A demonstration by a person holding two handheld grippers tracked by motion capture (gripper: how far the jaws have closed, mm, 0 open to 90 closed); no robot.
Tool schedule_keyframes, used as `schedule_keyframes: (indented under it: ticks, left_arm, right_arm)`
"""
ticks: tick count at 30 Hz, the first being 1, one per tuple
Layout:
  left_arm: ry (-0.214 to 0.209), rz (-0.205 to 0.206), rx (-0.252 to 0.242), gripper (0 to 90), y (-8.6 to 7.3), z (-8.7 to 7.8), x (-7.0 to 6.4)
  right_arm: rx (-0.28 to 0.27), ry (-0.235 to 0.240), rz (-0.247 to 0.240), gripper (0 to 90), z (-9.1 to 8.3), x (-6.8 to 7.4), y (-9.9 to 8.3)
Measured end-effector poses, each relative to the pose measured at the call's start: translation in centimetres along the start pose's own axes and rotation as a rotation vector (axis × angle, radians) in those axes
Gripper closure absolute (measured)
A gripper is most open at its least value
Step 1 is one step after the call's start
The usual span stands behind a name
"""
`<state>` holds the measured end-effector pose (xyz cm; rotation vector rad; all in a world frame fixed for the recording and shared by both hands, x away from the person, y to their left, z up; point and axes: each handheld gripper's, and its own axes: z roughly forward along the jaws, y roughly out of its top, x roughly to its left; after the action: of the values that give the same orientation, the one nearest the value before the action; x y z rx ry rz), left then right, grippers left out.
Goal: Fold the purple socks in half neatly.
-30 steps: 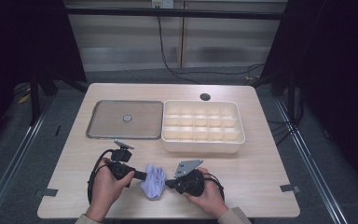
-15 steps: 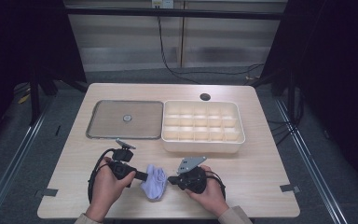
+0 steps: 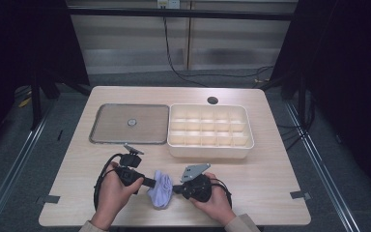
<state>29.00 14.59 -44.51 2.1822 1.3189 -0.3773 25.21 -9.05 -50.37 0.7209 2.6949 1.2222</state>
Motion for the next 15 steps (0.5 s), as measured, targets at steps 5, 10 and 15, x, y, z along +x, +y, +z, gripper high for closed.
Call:
schedule_keyframes:
  ticks: [5,10,15]
  left_arm:
    - [-0.005,0.001,-0.003,86.6,0.2,0.1,-0.6]
    - [-0.013,0.015,0.007,86.7,0.4,0.3,-0.9]
    - [-0.02,0.02,0.013,86.8,0.5,0.4,-1.2]
  right_arm:
    - [0.001,0.006,-0.01,90.0,0.0,0.0,0.0]
    - [0.003,0.011,-0.007,90.0,0.0,0.1,0.0]
    - [0.003,0.011,-0.011,90.0,0.1,0.2,0.1]
